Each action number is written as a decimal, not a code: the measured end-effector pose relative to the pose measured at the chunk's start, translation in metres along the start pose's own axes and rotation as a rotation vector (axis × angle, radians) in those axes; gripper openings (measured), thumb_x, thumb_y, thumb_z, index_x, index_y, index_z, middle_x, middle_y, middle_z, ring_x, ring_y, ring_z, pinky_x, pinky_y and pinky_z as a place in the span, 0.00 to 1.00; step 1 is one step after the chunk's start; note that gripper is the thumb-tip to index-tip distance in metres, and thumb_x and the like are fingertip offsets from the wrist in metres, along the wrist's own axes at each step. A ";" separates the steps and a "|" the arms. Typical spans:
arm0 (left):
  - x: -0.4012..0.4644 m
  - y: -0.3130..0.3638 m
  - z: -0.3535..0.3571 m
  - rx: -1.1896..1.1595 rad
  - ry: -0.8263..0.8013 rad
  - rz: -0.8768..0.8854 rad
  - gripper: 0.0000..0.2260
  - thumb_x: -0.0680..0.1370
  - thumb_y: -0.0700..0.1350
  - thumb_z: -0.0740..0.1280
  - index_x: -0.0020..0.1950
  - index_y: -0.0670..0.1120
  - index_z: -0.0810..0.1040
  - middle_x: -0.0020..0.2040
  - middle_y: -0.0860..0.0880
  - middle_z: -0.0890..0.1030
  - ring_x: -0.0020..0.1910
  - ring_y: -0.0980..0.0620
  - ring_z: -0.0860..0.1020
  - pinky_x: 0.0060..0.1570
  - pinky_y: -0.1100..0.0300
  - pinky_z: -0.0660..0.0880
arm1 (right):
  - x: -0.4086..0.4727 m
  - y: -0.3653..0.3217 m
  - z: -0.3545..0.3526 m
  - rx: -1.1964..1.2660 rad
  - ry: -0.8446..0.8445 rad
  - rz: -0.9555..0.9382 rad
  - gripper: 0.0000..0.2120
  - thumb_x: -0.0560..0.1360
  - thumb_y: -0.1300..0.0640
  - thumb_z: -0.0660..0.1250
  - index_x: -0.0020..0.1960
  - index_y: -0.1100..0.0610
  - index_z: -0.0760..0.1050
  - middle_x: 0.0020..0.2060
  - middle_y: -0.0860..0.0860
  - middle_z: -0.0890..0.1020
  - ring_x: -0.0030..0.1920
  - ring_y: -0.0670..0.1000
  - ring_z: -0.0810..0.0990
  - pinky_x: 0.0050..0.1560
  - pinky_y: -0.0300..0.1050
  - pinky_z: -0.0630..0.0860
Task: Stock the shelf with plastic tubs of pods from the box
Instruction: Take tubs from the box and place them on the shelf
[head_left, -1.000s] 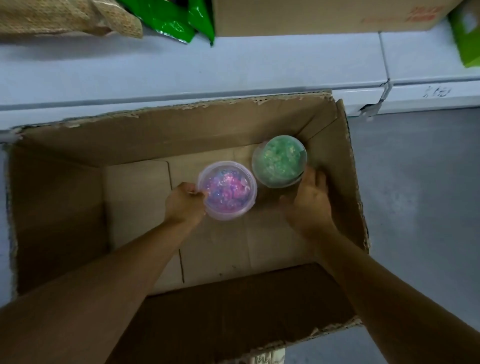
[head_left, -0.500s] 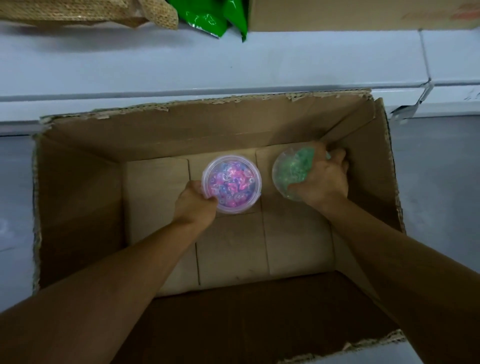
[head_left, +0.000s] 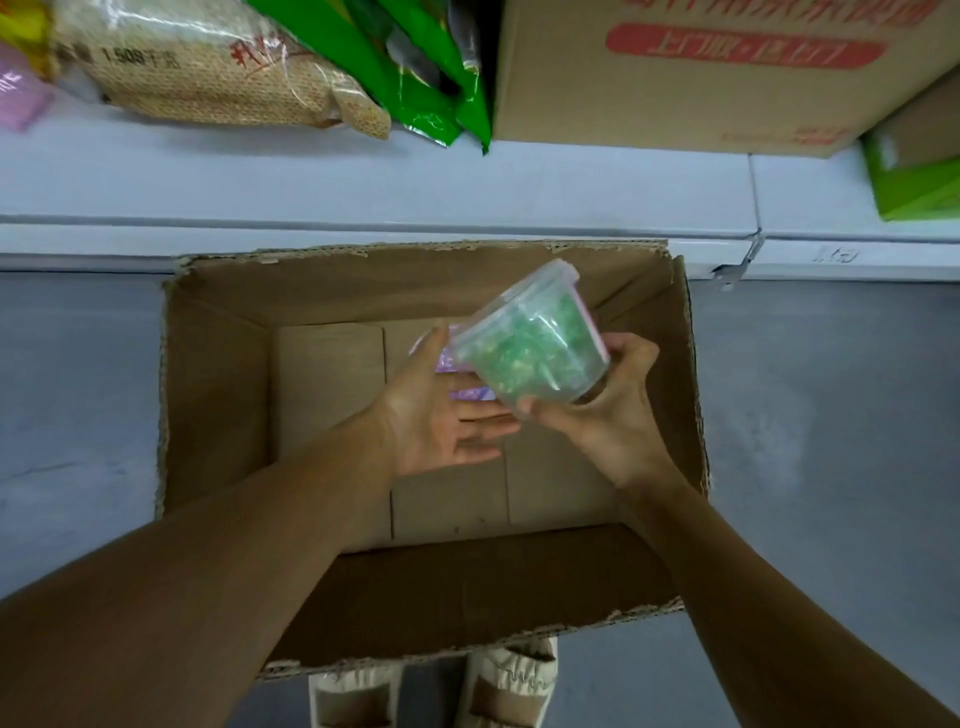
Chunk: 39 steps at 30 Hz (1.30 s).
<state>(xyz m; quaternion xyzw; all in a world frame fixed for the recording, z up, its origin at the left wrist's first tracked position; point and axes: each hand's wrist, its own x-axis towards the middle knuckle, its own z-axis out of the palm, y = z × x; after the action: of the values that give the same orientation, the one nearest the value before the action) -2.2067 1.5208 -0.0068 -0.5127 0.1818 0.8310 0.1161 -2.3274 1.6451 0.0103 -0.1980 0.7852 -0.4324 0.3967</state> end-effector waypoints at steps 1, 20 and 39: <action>-0.007 0.002 -0.003 -0.063 -0.070 -0.023 0.33 0.74 0.70 0.50 0.64 0.46 0.73 0.59 0.38 0.79 0.54 0.41 0.80 0.49 0.51 0.75 | -0.003 -0.006 0.004 0.001 -0.055 0.004 0.38 0.62 0.65 0.78 0.60 0.56 0.55 0.52 0.43 0.68 0.49 0.32 0.74 0.41 0.22 0.71; -0.036 -0.009 -0.098 -0.108 0.549 0.300 0.23 0.73 0.53 0.68 0.67 0.49 0.70 0.57 0.47 0.78 0.53 0.49 0.78 0.46 0.55 0.76 | 0.047 0.017 0.079 -0.496 -0.065 0.271 0.27 0.77 0.52 0.64 0.71 0.59 0.58 0.65 0.57 0.69 0.55 0.52 0.73 0.28 0.32 0.60; -0.006 -0.014 -0.127 -0.141 0.638 0.319 0.28 0.71 0.55 0.70 0.68 0.48 0.68 0.60 0.46 0.77 0.54 0.48 0.78 0.41 0.56 0.76 | 0.073 0.053 0.092 0.159 -0.083 0.588 0.05 0.73 0.58 0.68 0.47 0.58 0.76 0.40 0.54 0.81 0.37 0.50 0.80 0.34 0.40 0.76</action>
<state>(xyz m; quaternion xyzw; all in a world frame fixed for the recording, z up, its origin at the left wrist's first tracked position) -2.0960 1.4798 -0.0556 -0.7184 0.2287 0.6472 -0.1131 -2.2964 1.5785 -0.0961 0.0518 0.7555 -0.3508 0.5509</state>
